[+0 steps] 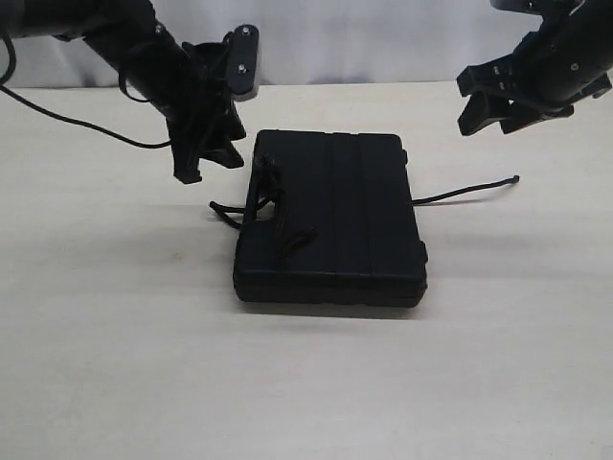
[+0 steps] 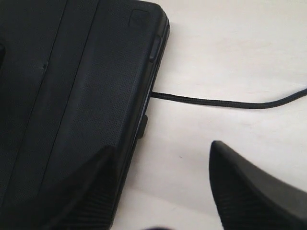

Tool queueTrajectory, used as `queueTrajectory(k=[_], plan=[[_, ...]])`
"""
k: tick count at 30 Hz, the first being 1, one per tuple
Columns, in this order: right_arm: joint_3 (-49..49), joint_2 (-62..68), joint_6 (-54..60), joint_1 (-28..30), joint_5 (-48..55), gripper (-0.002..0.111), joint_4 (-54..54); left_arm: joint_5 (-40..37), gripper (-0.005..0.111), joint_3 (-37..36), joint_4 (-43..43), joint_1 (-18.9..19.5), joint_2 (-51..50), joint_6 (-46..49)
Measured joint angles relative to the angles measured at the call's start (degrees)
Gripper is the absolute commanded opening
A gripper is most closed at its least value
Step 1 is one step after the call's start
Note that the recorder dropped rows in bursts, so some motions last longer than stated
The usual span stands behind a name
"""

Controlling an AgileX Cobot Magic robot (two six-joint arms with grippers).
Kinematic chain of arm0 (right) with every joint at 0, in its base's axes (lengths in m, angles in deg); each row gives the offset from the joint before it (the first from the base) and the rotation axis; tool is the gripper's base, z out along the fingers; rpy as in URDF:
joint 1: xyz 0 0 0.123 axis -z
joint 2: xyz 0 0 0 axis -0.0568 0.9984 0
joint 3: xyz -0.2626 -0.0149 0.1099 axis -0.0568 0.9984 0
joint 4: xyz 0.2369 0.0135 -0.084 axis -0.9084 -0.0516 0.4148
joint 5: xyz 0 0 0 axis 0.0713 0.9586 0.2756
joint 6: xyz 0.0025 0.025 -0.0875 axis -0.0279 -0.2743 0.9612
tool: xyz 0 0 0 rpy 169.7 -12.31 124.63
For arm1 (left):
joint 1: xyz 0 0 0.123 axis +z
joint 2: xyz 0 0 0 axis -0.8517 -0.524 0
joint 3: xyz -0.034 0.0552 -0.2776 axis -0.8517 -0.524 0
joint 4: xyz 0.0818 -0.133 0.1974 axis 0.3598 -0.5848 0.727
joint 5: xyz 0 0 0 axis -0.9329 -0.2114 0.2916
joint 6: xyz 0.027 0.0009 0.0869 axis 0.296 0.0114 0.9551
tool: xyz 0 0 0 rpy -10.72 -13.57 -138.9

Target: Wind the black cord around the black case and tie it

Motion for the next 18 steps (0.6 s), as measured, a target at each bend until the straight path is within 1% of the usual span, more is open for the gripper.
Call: queueTrajectory(k=[3, 7, 9, 11, 15, 18], plan=[[0.0, 0.0, 0.1, 0.0, -0.1, 0.054, 0.0, -1.5, 0.039, 0.0, -0.9, -0.2, -0.4, 9.9], [0.3, 0.0, -0.7, 0.1, 1.5, 0.054, 1.5, -5.0, 0.039, 0.0, -2.7, -2.4, -0.8, 25.9], [1.2, 0.0, -2.1, 0.1, 1.9, 0.054, 3.6, -4.8, 0.039, 0.0, -3.0, -3.2, -1.5, 30.6], [2.1, 0.0, -3.4, 0.1, 2.0, 0.054, 5.7, -3.2, 0.039, 0.0, -3.9, -3.6, -2.9, 32.7], [2.8, 0.3, -4.3, 0.1, 2.2, 0.054, 6.8, -0.9, 0.039, 0.0, -5.1, -3.9, -5.4, 32.7], [3.1, 0.4, -4.5, 0.2, 1.2, 0.054, 6.8, -0.3, 0.039, 0.0, -8.5, -4.3, -6.9, 32.7]])
